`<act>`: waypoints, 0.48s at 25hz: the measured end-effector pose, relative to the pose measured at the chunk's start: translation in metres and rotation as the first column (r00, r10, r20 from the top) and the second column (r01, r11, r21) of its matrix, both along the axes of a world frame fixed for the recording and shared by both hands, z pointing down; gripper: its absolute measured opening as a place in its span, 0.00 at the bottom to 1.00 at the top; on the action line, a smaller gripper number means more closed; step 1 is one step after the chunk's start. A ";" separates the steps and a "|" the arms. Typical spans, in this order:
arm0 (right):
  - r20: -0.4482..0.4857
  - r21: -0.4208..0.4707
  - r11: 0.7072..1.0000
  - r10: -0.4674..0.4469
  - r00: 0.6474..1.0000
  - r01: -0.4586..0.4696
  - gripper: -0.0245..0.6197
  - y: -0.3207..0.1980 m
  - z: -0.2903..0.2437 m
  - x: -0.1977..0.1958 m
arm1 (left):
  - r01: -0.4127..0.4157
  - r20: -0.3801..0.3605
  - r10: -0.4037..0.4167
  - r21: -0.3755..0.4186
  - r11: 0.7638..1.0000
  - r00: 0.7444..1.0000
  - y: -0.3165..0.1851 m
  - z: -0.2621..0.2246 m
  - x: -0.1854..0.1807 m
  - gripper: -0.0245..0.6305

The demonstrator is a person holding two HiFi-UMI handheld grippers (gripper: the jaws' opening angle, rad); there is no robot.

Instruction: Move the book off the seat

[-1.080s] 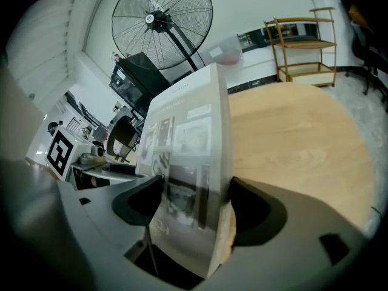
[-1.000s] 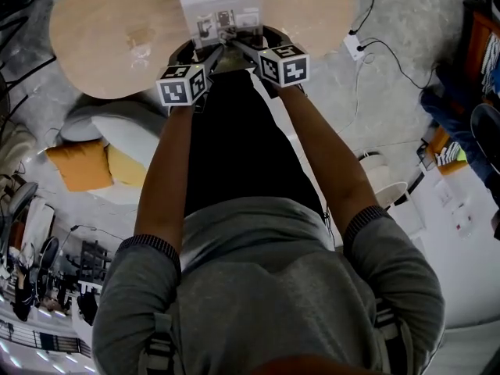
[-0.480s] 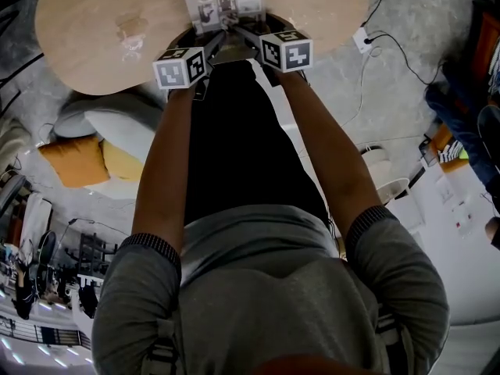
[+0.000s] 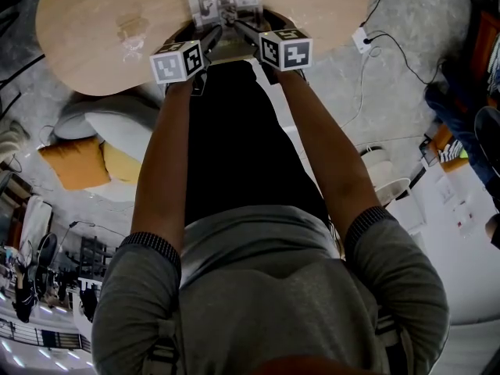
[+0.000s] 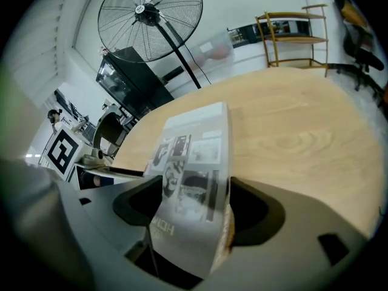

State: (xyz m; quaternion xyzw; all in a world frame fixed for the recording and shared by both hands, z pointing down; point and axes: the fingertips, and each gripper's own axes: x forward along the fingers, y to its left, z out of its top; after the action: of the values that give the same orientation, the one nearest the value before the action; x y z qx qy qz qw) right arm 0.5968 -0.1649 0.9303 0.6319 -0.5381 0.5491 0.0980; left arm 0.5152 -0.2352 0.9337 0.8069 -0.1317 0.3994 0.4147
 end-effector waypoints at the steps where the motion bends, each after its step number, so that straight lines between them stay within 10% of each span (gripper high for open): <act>1: 0.000 0.003 1.000 -0.005 1.000 0.005 0.60 0.001 -0.002 -0.001 | 0.000 0.005 0.000 0.014 1.000 1.000 -0.003 -0.003 -0.001 0.56; 12: -0.064 0.141 0.987 -0.069 0.996 0.078 0.60 -0.020 -0.125 0.012 | -0.045 -0.036 0.050 0.141 0.989 0.998 -0.022 -0.114 -0.002 0.56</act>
State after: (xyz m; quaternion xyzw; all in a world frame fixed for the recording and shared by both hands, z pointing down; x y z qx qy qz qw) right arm 0.6092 -0.1850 0.8057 0.6329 -0.5961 0.4861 0.0882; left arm 0.5133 -0.2569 0.8192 0.8447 -0.1320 0.3831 0.3498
